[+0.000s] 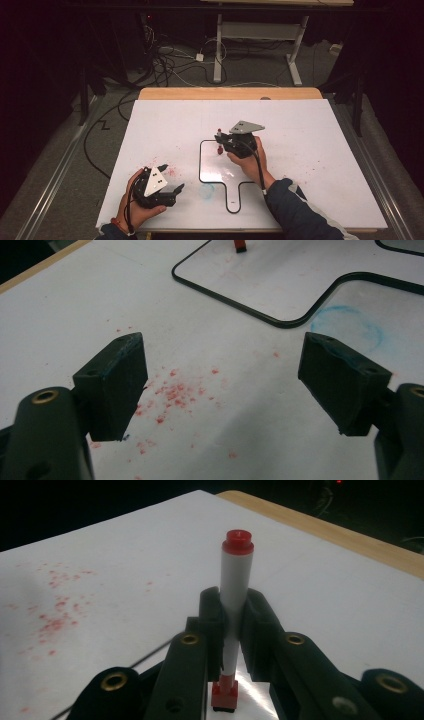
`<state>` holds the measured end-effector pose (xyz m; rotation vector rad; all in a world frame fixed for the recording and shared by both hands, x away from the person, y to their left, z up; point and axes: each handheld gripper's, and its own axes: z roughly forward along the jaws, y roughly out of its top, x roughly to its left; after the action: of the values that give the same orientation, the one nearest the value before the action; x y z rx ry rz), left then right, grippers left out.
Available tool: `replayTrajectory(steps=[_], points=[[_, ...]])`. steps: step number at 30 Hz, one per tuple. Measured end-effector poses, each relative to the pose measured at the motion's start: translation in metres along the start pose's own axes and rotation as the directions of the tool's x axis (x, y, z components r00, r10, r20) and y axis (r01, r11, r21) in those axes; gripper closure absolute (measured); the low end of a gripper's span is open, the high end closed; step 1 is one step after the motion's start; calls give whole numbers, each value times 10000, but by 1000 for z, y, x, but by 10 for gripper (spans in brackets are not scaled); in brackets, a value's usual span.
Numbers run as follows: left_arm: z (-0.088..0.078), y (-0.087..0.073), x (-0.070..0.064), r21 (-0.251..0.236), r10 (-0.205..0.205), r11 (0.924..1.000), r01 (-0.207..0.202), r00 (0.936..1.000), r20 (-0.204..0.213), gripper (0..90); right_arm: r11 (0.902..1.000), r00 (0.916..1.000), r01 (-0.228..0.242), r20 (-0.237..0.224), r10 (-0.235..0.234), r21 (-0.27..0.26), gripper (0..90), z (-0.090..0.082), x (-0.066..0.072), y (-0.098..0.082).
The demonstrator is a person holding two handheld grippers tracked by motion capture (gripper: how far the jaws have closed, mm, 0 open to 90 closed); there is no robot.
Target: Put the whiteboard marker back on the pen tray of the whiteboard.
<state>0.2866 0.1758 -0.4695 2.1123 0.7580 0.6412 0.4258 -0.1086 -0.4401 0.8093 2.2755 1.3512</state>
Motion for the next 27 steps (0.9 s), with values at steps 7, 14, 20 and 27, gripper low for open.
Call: replayTrajectory(steps=[7,14,20,27], points=[[-1,0,1,-68,106,9999,-106,9999,-86,191,9967,9961,758,420,-770,306,814,2,3,4],[0,0,0,8,18,10000,-18,10000,-15,191,9981,9826,459,1780,-525,406,814,-7,-29,0],[0,0,0,-12,34,10000,-34,10000,10,191,9994,9976,333,600,-333,4,814,0,-14,0],[-1,0,1,-103,114,9999,-114,9999,-52,191,9973,9928,726,949,-729,65,814,4,-14,2]])
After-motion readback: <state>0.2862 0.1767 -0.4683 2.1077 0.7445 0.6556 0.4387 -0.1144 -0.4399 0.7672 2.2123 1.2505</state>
